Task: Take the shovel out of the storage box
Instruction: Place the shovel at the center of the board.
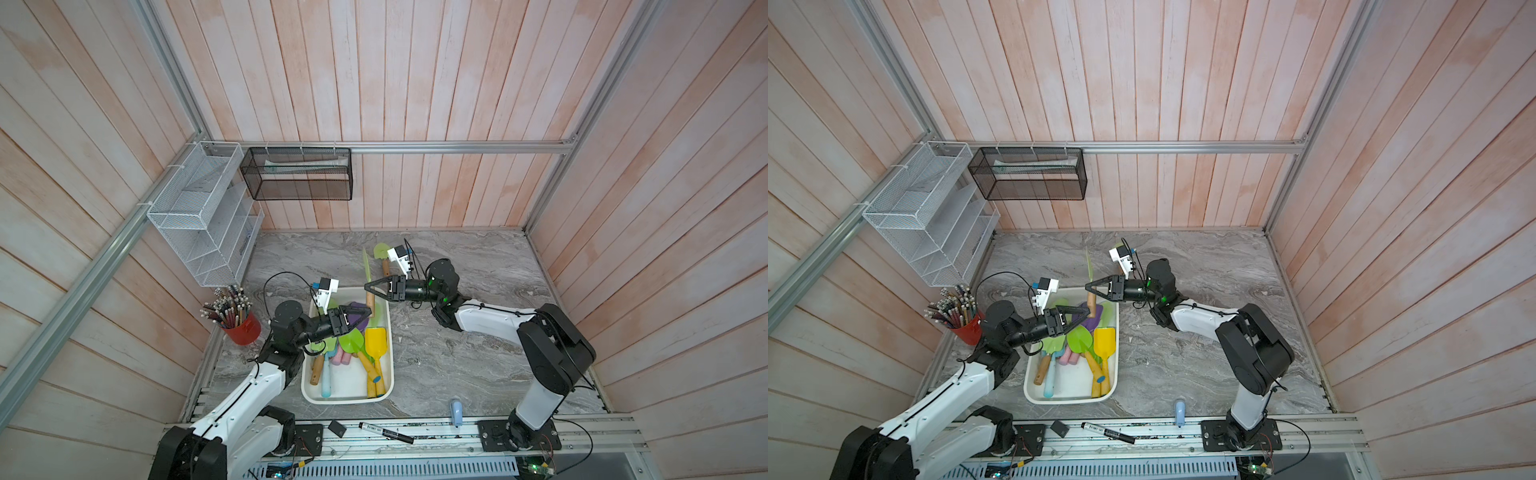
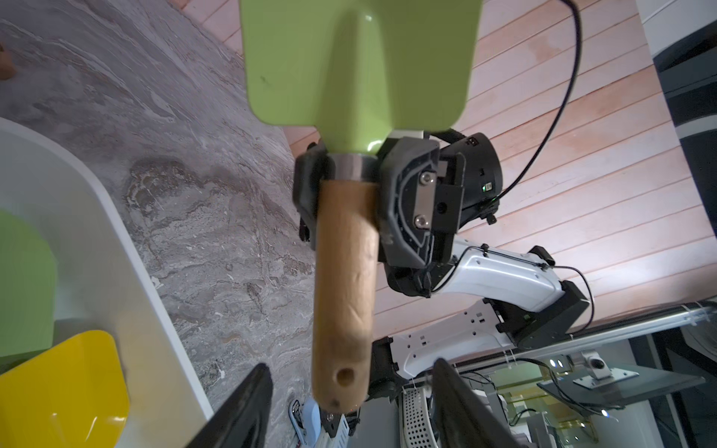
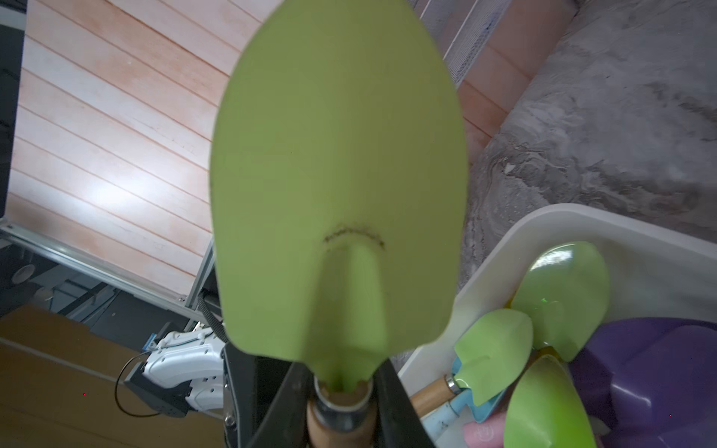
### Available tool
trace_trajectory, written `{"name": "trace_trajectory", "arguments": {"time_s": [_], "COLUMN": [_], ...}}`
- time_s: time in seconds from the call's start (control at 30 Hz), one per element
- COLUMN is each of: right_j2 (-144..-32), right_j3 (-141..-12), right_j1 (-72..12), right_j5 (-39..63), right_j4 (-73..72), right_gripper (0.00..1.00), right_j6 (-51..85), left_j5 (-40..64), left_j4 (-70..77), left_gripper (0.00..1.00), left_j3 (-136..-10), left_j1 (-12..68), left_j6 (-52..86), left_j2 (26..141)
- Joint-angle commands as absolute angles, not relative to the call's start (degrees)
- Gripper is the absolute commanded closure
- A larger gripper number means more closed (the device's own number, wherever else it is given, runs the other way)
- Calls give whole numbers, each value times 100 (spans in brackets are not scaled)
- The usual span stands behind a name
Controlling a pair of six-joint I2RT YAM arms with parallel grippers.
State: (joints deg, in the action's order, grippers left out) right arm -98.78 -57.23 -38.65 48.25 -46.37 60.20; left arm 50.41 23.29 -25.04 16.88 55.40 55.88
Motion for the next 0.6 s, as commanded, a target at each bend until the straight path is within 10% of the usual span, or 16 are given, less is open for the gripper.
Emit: {"name": "trace_trajectory", "arguments": {"time_s": [0.0,0.57], "right_j2": [-9578,-11124], "right_j3": [-6161,-8690], "right_j1": [-3657,-3184], "right_j5": [4353,620], "right_j4": [-3016,1490], "right_gripper": [85,85], "right_j6": [5030,2469], "left_j5": [4285,1534], "left_j4": [367,-2161], "left_gripper": [34,40], "left_j3": [-2950,-3595], "left_j1": [1674,2951], "left_j6": [4468,3943], "left_j2": [5461,5562]}}
